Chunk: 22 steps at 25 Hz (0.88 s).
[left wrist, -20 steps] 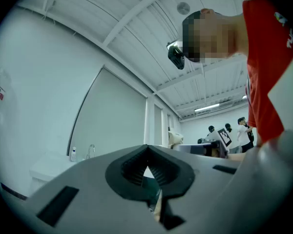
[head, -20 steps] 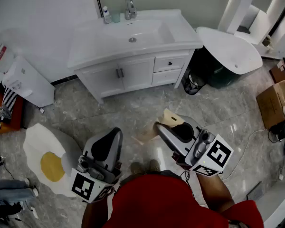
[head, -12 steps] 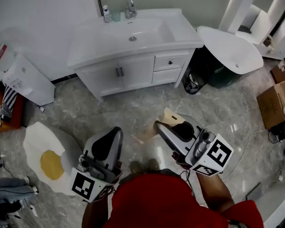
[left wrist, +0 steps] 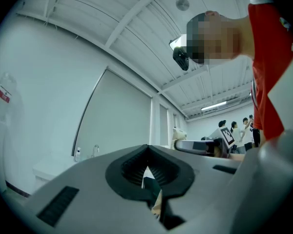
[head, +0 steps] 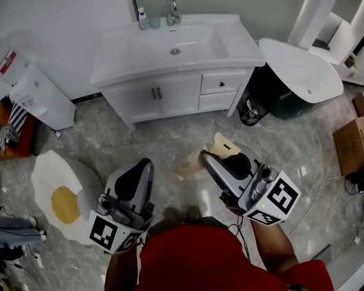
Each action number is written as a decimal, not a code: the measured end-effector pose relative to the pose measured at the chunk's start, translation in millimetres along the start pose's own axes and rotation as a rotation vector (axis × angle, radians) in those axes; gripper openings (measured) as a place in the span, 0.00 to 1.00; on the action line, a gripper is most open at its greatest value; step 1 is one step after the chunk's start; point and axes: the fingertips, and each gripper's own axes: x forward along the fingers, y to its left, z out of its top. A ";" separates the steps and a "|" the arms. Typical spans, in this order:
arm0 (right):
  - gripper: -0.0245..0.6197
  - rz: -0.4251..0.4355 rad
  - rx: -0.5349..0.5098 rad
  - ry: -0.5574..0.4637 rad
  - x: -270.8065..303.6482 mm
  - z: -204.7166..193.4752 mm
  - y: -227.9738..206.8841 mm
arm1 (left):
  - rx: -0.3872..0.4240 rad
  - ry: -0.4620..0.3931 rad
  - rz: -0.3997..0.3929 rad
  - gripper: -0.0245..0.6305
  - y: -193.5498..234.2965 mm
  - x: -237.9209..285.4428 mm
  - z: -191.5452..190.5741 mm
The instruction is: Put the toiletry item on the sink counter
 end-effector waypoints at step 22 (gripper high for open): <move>0.13 -0.014 -0.082 -0.012 84.3 9.3 -90.7 | 0.039 -0.032 0.021 0.06 99.5 68.2 -0.8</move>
